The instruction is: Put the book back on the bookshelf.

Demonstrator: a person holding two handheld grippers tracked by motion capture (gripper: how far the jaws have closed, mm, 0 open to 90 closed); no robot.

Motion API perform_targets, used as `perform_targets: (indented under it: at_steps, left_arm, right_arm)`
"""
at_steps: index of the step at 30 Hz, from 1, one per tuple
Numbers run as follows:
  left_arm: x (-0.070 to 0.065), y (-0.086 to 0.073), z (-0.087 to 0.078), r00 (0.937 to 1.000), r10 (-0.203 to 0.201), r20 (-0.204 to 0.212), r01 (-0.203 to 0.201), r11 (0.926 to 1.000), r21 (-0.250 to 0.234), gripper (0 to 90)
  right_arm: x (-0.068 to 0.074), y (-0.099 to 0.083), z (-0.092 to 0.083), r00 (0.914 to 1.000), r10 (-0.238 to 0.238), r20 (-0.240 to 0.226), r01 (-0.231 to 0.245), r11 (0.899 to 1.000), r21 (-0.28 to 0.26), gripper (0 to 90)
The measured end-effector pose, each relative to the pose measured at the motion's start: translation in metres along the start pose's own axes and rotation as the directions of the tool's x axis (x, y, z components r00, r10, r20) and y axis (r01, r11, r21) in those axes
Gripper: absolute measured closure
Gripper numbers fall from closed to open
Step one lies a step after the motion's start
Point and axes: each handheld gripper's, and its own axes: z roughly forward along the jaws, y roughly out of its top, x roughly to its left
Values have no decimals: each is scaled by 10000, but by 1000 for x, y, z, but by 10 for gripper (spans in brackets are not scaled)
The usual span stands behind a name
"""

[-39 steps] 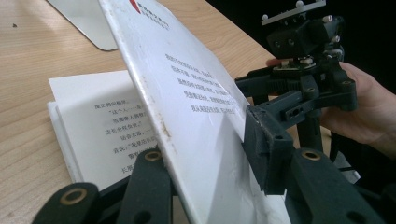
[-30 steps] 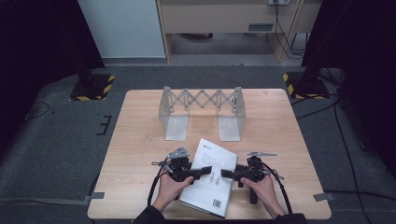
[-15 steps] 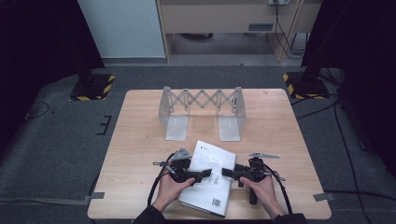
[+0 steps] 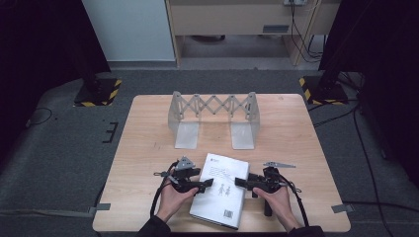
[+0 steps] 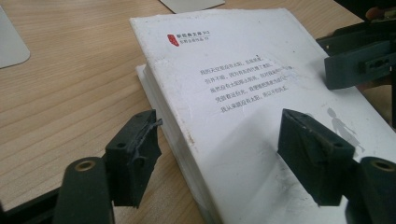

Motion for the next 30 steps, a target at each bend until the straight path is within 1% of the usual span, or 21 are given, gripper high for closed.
perform_targets:
  at_steps: [2, 3, 4, 7, 8, 10, 11, 13, 15, 16, 17, 19, 24, 26, 29, 30]
  left_arm:
    - [1, -2, 2, 10000, -5, -92, 6, 10000, 81, 260]
    - [2, -3, 3, 9998, -185, 25, 185, 9998, 1, 241]
    - [2, -4, 4, 9996, -249, 112, 249, 9997, 26, 239]
    - [3, -5, 6, 9996, -214, 174, 215, 9998, -48, 207]
    - [3, -6, 8, 9991, -250, 330, 253, 9996, -100, 200]
    - [3, -8, 13, 9984, -119, 554, 134, 9996, -258, 175]
    - [3, -8, 14, 9979, -170, 626, 188, 9994, -292, 156]
    - [2, -10, 17, 9960, -328, 832, 357, 9988, -342, 155]
    - [3, -11, 19, 9943, -399, 991, 440, 9983, -390, 147]
    - [3, -12, 21, 9918, -565, 1148, 615, 9973, -411, 143]
    - [3, -12, 22, 9901, -613, 1264, 666, 9970, -386, 150]
    - [5, -14, 24, 9876, -649, 1430, 729, 9960, -516, 142]
    - [7, -15, 25, 9860, -594, 1555, 697, 9957, -612, 134]
    - [7, -15, 26, 9849, -743, 1564, 836, 9950, -539, 121]
    - [5, -14, 26, 9850, -879, 1487, 949, 9947, -406, 119]
    - [6, -14, 26, 9838, -957, 1517, 1024, 9940, -372, 119]
  right_arm:
    - [0, 0, 0, 10000, -6, 1, 6, 10000, 2, 164]
    - [0, 0, 0, 10000, -57, 18, 57, 10000, -8, 164]
    - [0, 0, 0, 10000, -62, 17, 62, 10000, -10, 164]
    - [0, 0, 0, 10000, -92, 19, 92, 10000, -35, 164]
    - [0, 0, 0, 9999, -101, 20, 101, 9999, -43, 165]
    - [0, -1, 1, 9999, -130, 14, 130, 9999, -68, 165]
    - [0, -1, 1, 9999, -133, 16, 133, 9999, -69, 165]
    - [0, -1, 0, 9999, -137, 23, 137, 9999, -65, 166]
    - [0, -1, 1, 9999, -143, 25, 143, 9999, -69, 166]
    - [0, -1, 1, 9999, -134, 22, 134, 9999, -66, 166]
    - [0, -1, 1, 9999, -148, 26, 149, 9999, -68, 166]
    - [0, -1, 0, 9999, -145, 27, 145, 9999, -63, 167]
    - [0, 0, 1, 9998, -171, 46, 171, 9998, -51, 168]
    - [0, 0, 1, 9999, -163, 45, 164, 9999, -48, 167]
    - [0, 0, 1, 9999, -137, 42, 138, 9999, -26, 167]
    - [0, 0, 1, 9999, -135, 37, 135, 9999, -23, 167]
